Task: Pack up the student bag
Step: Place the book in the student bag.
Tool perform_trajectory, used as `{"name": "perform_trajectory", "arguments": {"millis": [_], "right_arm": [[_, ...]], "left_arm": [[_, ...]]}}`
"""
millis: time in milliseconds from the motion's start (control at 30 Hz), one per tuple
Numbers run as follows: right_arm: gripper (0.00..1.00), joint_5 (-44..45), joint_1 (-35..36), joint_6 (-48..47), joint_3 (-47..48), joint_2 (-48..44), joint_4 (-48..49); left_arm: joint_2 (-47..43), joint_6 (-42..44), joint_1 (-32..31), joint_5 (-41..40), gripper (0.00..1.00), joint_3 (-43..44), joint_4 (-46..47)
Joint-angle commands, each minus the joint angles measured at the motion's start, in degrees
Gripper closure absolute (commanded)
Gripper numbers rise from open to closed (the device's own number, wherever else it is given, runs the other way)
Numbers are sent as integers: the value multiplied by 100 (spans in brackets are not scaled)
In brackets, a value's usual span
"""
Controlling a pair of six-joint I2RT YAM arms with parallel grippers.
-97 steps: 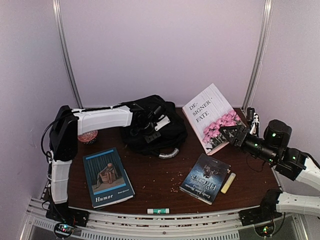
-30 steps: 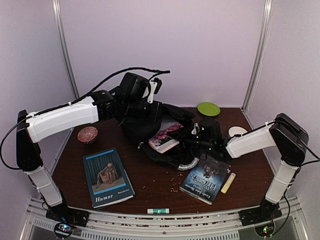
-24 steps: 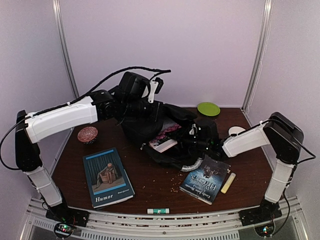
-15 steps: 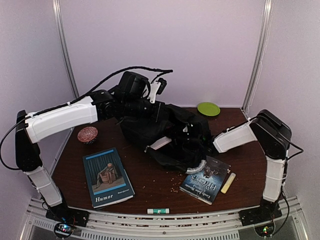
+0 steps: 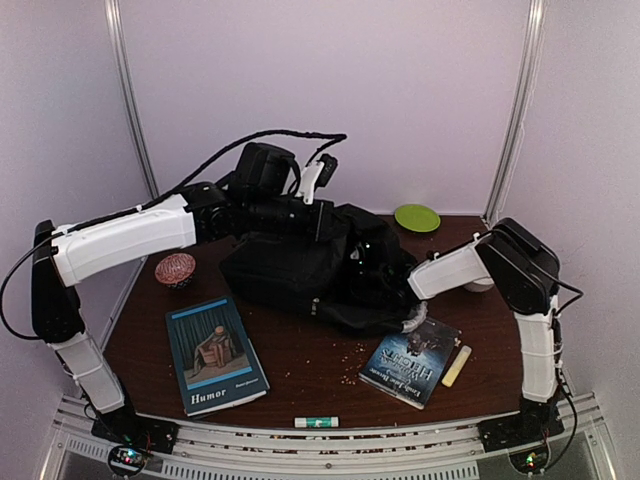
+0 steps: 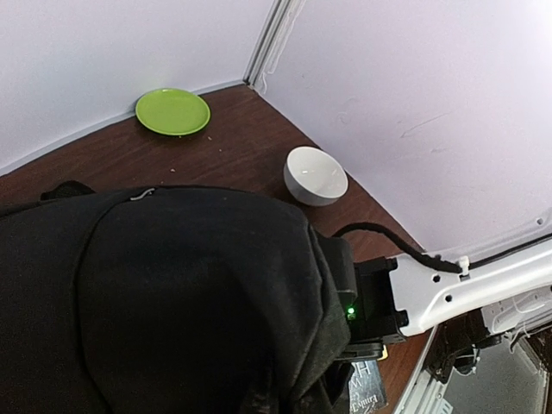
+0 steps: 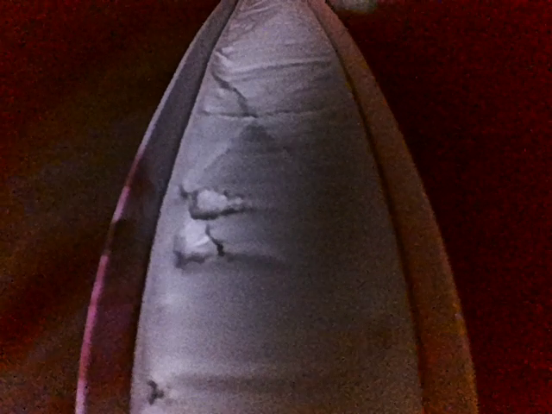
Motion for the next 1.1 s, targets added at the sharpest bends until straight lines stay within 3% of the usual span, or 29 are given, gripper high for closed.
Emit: {"name": "perform_trajectory", "arguments": {"millis": [0, 100, 200, 433, 567, 733, 1067], "right_arm": [[56, -170, 68, -134, 545, 246, 166], [37, -301, 101, -388, 491, 121, -70], [27, -327, 83, -675, 184, -220, -280], [13, -225, 32, -1332, -511, -1100, -1040], [10, -83, 23, -1551, -834, -1490, -1255], [17, 186, 22, -1603, -1158, -1786, -1195], [55, 372, 126, -1173, -1234, -1400, -465]], "left_arm": [[-253, 163, -142, 783, 100, 55, 1412], [-231, 265, -92, 539, 100, 19, 1248], [-317, 243, 33, 348, 100, -191, 1279], [-516, 230, 320, -181, 100, -504, 1240], [-626, 237, 463, -428, 100, -610, 1208], [-679, 245, 509, -266, 100, -652, 1228], [-723, 171, 492, 269, 100, -796, 1322]]}}
